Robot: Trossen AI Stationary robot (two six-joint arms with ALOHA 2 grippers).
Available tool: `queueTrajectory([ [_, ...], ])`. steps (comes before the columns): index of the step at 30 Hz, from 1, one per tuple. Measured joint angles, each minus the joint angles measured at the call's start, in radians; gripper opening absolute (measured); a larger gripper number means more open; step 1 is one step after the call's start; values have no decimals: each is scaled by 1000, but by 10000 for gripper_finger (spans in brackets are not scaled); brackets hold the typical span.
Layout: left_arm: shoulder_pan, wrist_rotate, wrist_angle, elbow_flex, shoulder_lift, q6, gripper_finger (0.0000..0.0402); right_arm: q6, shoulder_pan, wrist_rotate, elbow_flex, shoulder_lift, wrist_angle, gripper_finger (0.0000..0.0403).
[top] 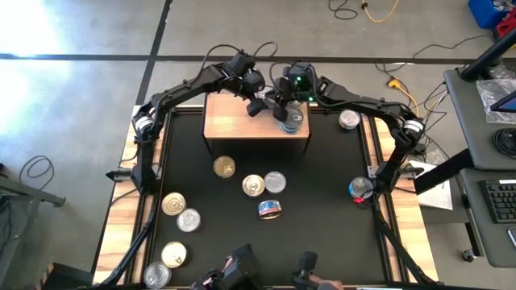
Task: Stack canned seafood by type on shelf
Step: Stack the blue tuna can on top of the blue tuna can on the shelf
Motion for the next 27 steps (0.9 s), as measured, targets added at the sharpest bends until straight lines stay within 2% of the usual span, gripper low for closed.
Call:
queueTrajectory([
  [5, 3, 0, -4, -1, 0, -5, 379, 100, 0, 6, 30, 31, -15, 22],
  [15, 4, -1, -39, -2, 5, -4, 379, 112, 0, -1, 156, 111, -180, 22],
  [21, 5, 2, -53, -2, 5, 24, 385, 105, 0, 5, 164, 117, -219, 22],
  [27, 5, 1, -57, -2, 3, 32, 386, 103, -2, 57, 165, 119, -232, 22],
])
